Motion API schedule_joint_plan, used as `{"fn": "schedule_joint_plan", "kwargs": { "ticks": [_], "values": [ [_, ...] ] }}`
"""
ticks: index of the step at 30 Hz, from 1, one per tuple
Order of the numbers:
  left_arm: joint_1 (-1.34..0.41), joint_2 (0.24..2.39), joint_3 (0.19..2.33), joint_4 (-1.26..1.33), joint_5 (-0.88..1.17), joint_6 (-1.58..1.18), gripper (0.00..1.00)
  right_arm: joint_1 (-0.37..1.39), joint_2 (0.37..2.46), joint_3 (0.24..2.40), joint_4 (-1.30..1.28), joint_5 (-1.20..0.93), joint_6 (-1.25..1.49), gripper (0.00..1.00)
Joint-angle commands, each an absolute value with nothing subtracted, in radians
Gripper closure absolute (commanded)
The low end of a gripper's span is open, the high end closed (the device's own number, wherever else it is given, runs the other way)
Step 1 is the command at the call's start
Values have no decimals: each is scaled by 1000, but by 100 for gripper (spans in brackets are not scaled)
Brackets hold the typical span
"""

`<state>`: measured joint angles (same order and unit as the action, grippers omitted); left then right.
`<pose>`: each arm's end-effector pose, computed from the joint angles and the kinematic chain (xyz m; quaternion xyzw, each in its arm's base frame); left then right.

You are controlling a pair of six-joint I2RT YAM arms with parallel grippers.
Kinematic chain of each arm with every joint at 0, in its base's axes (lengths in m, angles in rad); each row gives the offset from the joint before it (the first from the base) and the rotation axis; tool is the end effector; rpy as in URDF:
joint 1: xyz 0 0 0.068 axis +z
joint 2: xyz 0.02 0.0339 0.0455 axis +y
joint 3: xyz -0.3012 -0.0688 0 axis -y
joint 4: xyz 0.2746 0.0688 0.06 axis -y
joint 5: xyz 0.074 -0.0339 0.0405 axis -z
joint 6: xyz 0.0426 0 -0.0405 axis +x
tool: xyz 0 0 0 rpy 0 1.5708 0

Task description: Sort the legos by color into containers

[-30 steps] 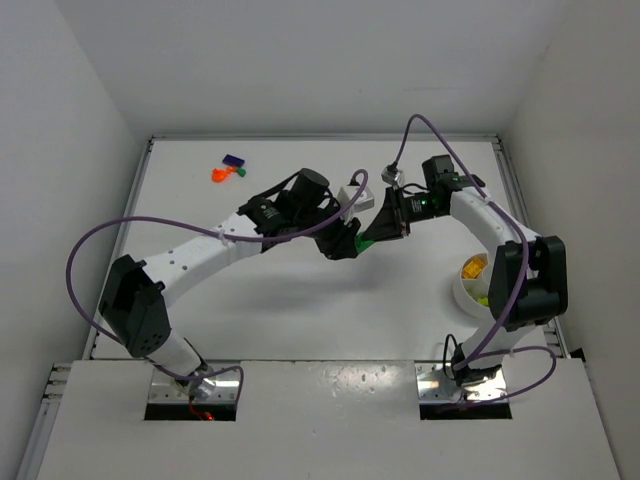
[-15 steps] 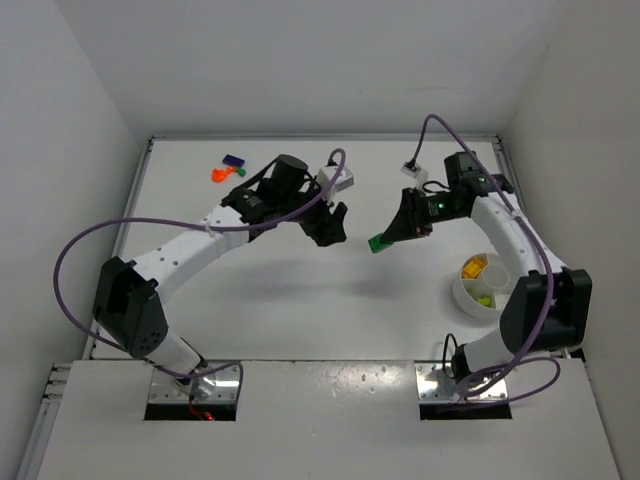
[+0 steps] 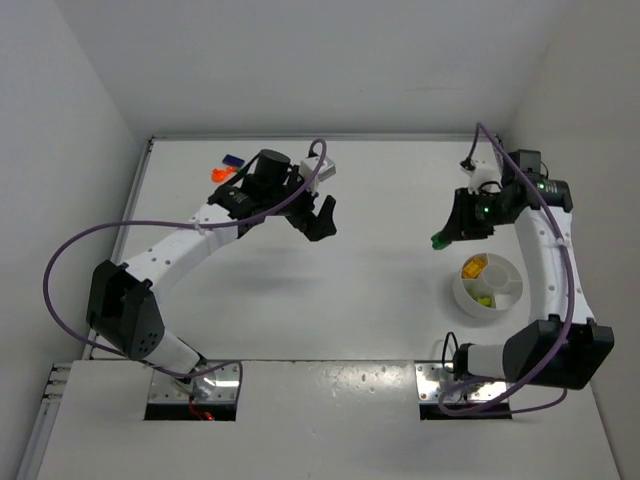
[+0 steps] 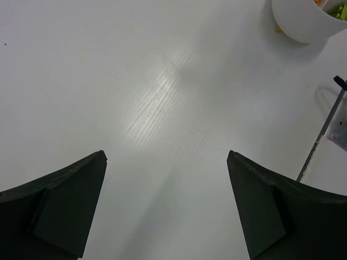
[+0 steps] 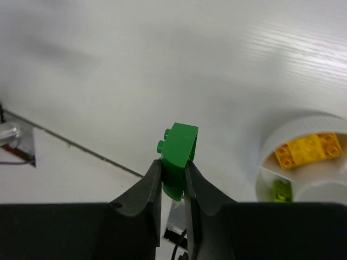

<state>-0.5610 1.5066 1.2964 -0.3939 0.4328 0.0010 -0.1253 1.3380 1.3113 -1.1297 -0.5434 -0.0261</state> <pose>0.3076 -0.2144 0.3515 0.3357 0.8032 -0.3082 0.3837 0.2717 -0.0120 0.3581 -0.0084 0.9443 0.2469 0.2175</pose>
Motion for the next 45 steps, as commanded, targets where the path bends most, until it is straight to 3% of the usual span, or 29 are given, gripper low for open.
{"fn": "schedule_joint_plan", "kwargs": {
  "ticks": [1,15,36,45],
  "values": [
    [-531,1474,1298,-354,426,-24,0,-184,1279,1345,-1184,-353,-35,100],
    [-466,1600,1431,-411,472,-72,0,-376,1200,1410,-1275,-23,-81,100],
    [-466,1690,1522,-480,491,-81,0,-523,1074,1141,-1281,48,-199,100],
    [-466,1690,1531,-489,491,-63,0,-646,1115,1082,-1220,-31,-199,100]
  ]
}}
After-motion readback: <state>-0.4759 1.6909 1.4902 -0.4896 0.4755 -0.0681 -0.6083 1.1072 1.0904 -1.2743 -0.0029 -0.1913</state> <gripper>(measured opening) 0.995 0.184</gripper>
